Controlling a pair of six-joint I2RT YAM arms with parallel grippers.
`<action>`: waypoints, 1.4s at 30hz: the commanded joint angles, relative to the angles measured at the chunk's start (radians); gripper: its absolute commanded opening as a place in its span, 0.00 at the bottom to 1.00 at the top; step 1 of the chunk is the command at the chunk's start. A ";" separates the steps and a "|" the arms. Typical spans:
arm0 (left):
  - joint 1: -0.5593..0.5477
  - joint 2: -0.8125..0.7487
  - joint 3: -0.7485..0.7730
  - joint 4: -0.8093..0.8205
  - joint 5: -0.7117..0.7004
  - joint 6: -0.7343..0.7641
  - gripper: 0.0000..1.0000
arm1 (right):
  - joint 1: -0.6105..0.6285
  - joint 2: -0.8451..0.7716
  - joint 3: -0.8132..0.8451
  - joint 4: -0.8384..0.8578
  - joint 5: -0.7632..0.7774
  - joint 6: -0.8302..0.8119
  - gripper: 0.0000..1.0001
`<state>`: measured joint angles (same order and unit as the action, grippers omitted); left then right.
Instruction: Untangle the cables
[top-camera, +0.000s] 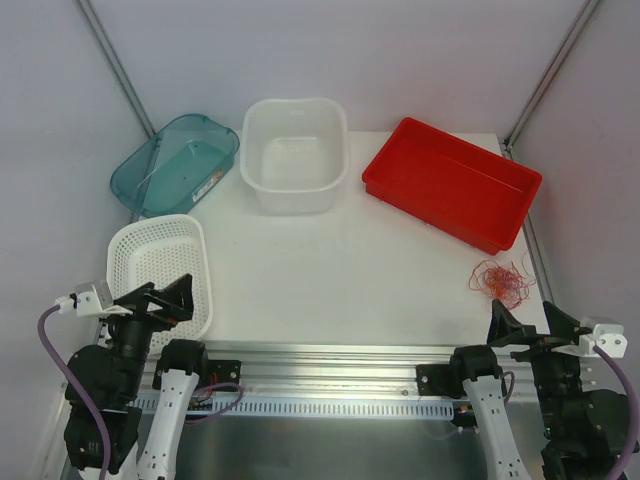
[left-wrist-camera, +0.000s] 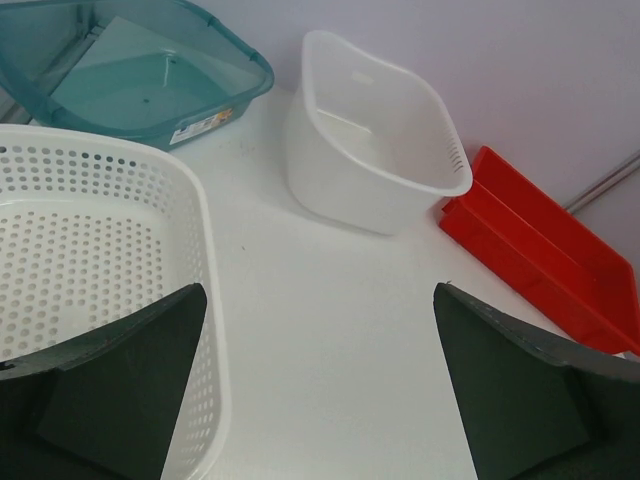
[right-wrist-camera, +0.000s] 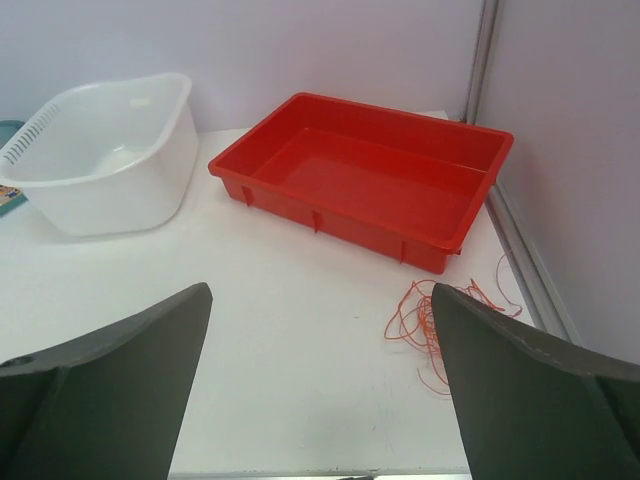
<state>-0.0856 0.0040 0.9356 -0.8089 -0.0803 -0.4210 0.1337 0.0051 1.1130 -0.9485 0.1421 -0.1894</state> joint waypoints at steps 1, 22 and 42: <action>-0.006 -0.170 -0.017 0.019 0.001 -0.033 0.99 | -0.006 -0.113 -0.002 -0.006 -0.055 0.022 0.97; -0.013 0.097 -0.173 0.045 0.120 -0.211 0.99 | -0.006 0.303 -0.108 -0.090 -0.052 0.260 0.97; -0.013 0.260 -0.346 0.246 0.418 0.005 0.99 | -0.328 0.835 -0.314 0.264 0.275 0.586 0.97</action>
<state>-0.0921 0.2852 0.6003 -0.6369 0.2947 -0.4484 -0.1421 0.7738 0.7834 -0.7677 0.3874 0.2844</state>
